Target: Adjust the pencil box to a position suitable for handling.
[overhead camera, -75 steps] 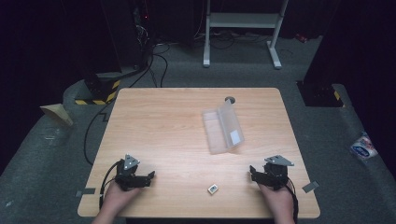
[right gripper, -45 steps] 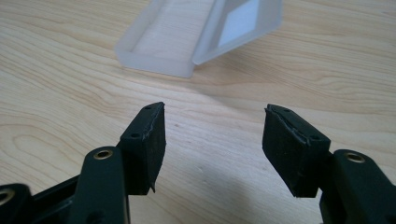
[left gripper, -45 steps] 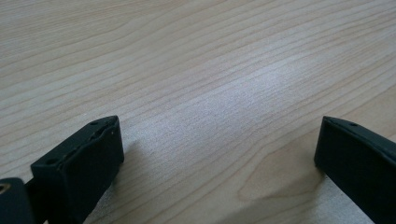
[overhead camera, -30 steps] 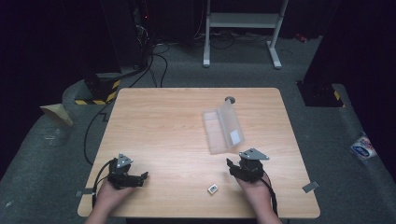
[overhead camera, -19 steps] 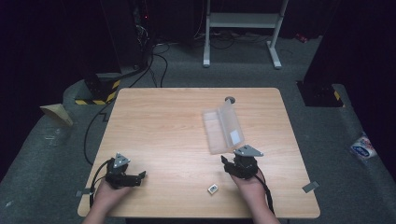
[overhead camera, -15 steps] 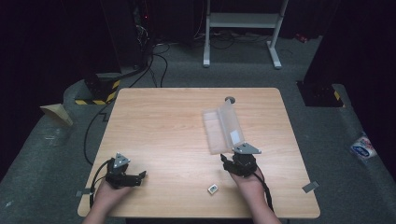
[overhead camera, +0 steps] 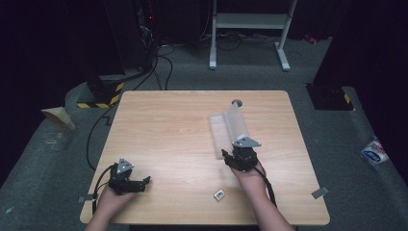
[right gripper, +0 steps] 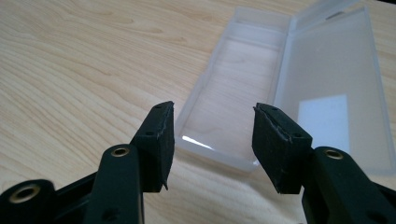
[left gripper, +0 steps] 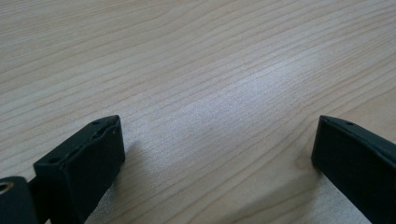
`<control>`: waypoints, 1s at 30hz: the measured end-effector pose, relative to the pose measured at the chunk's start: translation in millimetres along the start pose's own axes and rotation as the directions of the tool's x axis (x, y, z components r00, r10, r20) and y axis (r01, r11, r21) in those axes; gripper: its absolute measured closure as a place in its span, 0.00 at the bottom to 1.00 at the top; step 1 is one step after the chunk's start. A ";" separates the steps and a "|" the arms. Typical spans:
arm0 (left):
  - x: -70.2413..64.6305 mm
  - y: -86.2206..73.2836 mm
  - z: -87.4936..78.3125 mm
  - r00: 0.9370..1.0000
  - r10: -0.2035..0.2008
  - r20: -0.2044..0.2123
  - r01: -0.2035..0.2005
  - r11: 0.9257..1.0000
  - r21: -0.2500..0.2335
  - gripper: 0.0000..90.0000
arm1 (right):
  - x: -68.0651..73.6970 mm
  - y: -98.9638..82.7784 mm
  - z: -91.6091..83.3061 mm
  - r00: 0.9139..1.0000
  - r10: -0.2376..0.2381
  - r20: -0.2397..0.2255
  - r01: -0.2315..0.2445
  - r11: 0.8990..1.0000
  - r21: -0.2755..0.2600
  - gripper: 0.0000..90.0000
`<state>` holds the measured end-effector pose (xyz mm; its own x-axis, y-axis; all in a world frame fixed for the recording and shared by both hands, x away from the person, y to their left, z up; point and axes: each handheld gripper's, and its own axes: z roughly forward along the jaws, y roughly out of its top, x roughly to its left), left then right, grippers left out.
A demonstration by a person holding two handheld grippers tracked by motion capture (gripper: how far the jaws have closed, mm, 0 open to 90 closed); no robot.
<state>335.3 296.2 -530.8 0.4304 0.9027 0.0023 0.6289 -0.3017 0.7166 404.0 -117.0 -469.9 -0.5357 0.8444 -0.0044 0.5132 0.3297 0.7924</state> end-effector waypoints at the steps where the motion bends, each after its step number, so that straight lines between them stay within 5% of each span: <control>1: 0.0 0.0 0.0 1.000 0.000 0.000 0.000 1.000 0.000 0.03 | 0.7 2.3 1.4 1.000 -0.004 -0.004 0.004 1.000 -0.008 0.54; 11: -0.4 0.2 0.1 1.000 0.003 0.002 -0.003 1.000 -0.003 0.04 | 9.6 21.1 16.3 1.000 -0.005 0.000 0.005 1.000 -0.027 0.54; 18: -0.4 0.3 0.2 1.000 0.003 0.002 -0.003 1.000 -0.003 0.04 | 14.2 26.7 36.4 1.000 -0.025 0.011 0.025 1.000 0.014 0.54; 30: -0.5 0.3 0.2 1.000 0.003 0.003 -0.003 1.000 -0.003 0.04 | 21.9 18.0 52.1 0.999 -0.031 -0.014 0.032 0.997 0.074 0.79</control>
<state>335.4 295.6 -530.7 0.4338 0.9010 0.0025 0.6258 -0.3032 0.7186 436.4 -70.6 -487.5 -0.5607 0.8278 -0.0208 0.5437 0.3870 0.7447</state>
